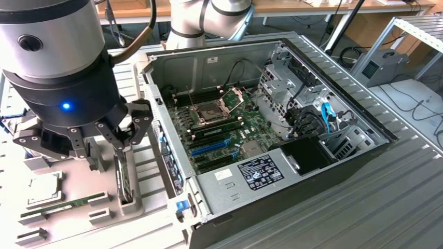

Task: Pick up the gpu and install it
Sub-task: 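Pick up the gpu and move the gpu toward the slot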

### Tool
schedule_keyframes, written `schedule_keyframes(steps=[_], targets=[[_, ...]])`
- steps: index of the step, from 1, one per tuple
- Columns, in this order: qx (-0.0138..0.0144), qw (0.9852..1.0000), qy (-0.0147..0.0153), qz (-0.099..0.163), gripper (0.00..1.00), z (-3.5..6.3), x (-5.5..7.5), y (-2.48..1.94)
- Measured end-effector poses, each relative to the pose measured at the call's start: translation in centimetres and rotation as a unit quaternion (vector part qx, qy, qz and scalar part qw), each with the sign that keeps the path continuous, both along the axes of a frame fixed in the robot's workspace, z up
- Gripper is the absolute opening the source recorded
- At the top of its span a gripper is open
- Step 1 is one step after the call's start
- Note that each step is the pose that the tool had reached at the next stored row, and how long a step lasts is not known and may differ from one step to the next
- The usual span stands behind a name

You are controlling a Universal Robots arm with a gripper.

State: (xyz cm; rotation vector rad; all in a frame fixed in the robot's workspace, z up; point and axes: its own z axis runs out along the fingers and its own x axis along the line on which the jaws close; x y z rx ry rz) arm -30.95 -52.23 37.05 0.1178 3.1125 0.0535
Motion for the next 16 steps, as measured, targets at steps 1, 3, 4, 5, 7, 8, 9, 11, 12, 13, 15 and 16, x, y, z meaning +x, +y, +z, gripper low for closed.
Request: schedule_keyframes(steps=[1, 3, 4, 5, 7, 8, 9, 11, 12, 13, 15, 16], targets=[[0.0, 1.0, 0.0, 0.0, 0.42, -0.03, 0.0, 0.0], [0.0, 1.0, 0.0, 0.0, 0.42, -0.08, -0.01, 0.0], [0.0, 1.0, 0.0, 0.0, 0.42, -0.11, -0.01, 0.0], [0.0, 1.0, 0.0, 0.0, 0.42, -0.14, -0.01, 0.0], [0.0, 1.0, 0.0, 0.0, 0.42, -0.21, -0.01, 0.0], [0.0, 1.0, 0.0, 0.0, 0.42, -0.24, -0.01, 0.0], [0.0, 1.0, 0.0, 0.0, 0.42, -0.27, -0.01, 0.0], [0.0, 1.0, 0.0, 0.0, 0.42, -0.35, -0.01, 0.0], [0.0, 1.0, 0.0, 0.0, 0.42, -0.38, -0.01, 0.0], [0.0001, 1.0, 0.0, 0.0, 0.42, -0.42, -0.01, 0.0], [0.0, 1.0, 0.0, 0.0, 0.42, -0.52, -0.01, 0.0], [0.0, 1.0, 0.0, 0.0, 0.42, -0.56, -0.01, 0.0]])
